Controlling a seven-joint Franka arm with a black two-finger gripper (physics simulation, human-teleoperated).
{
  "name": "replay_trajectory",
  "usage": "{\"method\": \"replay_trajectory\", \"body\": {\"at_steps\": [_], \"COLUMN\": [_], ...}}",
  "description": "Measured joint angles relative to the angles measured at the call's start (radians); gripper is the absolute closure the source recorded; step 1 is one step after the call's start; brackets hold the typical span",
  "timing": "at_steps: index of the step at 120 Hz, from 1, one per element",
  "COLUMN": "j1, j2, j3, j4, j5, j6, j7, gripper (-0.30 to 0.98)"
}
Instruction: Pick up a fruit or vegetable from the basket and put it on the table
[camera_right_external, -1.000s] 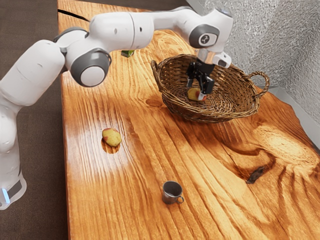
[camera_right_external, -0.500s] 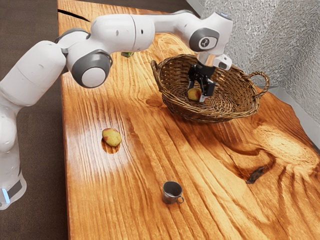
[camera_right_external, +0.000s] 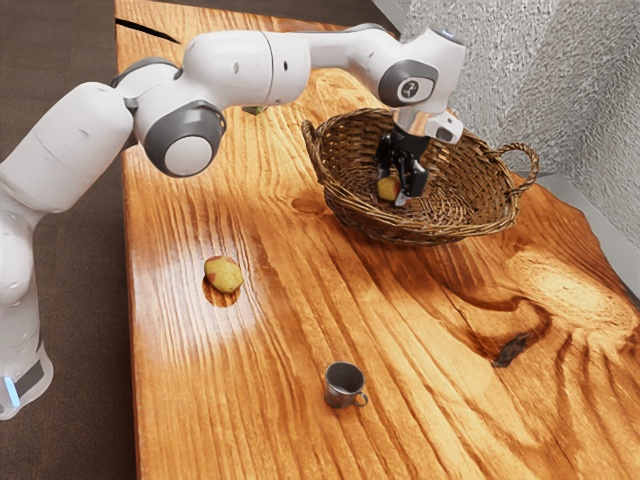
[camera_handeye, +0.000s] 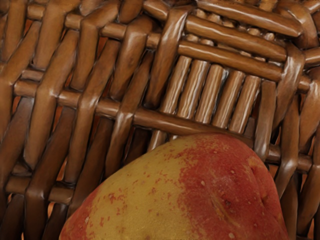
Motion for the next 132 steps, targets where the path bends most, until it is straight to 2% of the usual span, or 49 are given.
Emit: {"method": "replay_trajectory", "body": {"at_steps": [15,35,56,68,79,85,98,132], "j1": [0.0,0.0,-0.003,-0.007,-0.008,-0.011,-0.082,-0.258], "j2": [-0.031,-0.096,-0.167,-0.212,-0.253,-0.267,-0.275,-0.23], "j3": [0.003,0.002,-0.008,-0.053,-0.129,-0.181,-0.221,-0.227], "j4": [0.008,0.013,0.012,0.009,0.005,0.002,0.001,-0.007], "j5": [0.003,0.003,-0.005,-0.015,-0.021,-0.021,-0.011,0.048], "j6": [-0.013,-0.042,-0.08,-0.102,-0.119,-0.128,-0.143,-0.152], "j7": [0.007,0.013,0.017,0.016,0.01,0.004,-0.014,-0.073], "gripper": [0.4,0.39,0.56,0.58,0.49,0.48,0.48,0.48]}}
